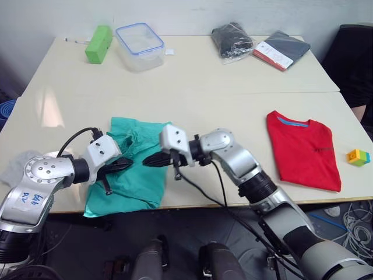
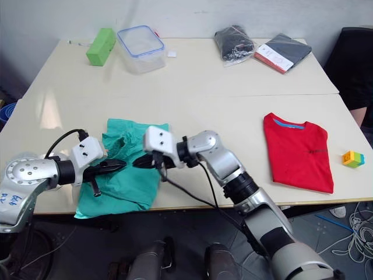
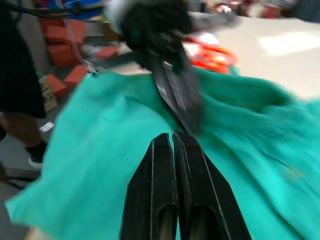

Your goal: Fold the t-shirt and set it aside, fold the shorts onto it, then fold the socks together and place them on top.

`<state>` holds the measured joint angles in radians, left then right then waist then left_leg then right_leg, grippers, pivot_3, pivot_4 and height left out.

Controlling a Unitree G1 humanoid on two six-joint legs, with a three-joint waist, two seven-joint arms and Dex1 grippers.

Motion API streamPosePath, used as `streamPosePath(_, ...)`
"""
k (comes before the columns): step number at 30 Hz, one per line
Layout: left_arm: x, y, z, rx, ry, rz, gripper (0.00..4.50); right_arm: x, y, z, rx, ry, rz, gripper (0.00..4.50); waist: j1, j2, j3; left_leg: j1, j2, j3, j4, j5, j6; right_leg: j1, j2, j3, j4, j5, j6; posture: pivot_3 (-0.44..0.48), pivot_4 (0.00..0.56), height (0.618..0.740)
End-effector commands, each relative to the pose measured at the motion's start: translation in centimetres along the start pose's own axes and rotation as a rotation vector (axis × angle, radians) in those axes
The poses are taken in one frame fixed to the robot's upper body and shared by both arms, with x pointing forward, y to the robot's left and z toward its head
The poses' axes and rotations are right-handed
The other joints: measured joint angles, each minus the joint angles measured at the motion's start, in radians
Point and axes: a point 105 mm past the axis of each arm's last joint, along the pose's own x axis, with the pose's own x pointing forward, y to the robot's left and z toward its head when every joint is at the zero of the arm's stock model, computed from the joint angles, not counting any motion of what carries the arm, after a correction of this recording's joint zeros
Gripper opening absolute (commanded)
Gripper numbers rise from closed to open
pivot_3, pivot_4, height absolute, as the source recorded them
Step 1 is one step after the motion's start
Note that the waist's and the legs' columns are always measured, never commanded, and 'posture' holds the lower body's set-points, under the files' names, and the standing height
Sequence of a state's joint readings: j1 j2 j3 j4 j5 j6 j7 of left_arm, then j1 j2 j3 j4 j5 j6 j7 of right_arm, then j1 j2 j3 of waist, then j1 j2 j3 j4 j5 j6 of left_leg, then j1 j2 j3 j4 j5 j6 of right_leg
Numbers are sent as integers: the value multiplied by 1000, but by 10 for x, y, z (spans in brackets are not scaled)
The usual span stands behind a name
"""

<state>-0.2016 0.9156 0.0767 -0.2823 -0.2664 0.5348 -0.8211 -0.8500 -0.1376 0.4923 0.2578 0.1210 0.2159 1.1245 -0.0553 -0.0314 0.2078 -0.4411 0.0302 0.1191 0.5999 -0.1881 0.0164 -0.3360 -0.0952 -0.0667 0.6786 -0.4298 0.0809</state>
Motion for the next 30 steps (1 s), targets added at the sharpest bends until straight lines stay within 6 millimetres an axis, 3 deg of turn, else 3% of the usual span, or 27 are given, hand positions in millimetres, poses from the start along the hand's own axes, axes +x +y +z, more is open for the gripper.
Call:
streamPosePath(1,-3,12,-7,3,22,59,0,20,14,-27,-82,116,47,28,0,0,0,0,0,0,0,0,0,0,0,0,0,0,0,0,150,740)
streamPosePath(9,-25,62,-13,-105,2,340,0,18,24,-49,-136,199,104,28,0,0,0,1,0,0,0,3,0,-1,0,0,5,0,0,0,150,740)
streamPosePath(11,-31,67,-7,-145,-35,361,0,15,24,-48,-141,196,107,28,-1,0,0,1,0,0,0,3,0,-1,0,0,5,0,0,0,150,740)
streamPosePath(15,-46,70,27,-265,-225,324,0,10,20,-41,-137,174,103,28,-1,-1,0,1,0,0,0,3,0,-2,0,0,6,0,0,0,150,740)
streamPosePath(17,-52,67,42,-302,-300,277,0,10,20,-41,-136,171,104,28,-1,-1,-1,1,0,0,0,3,0,-1,0,0,5,0,0,0,150,740)
streamPosePath(19,-50,46,59,-296,-350,143,0,10,20,-40,-135,166,101,28,-1,-2,-1,1,0,-1,0,3,0,-1,0,0,5,0,0,0,150,740)
streamPosePath(21,-41,25,62,-245,-313,39,0,11,17,-37,-134,150,89,28,-1,-2,-1,1,0,-1,0,3,-1,-1,0,0,5,0,0,0,150,740)
streamPosePath(25,-20,-6,30,-145,-102,-69,0,7,1,-8,-37,12,35,28,-5,-1,-1,2,0,0,0,4,-1,0,0,1,5,0,0,0,150,740)
streamPosePath(28,-10,-5,-8,-113,54,-14,0,1,-20,17,106,-117,-24,28,-6,-1,0,2,1,0,-1,4,-2,-1,1,2,5,0,-1,0,150,740)
streamPosePath(30,-4,0,-31,-114,121,44,0,0,-38,20,162,-133,-93,28,-5,-1,0,2,1,0,-1,4,-2,-2,1,2,6,0,-1,0,150,740)
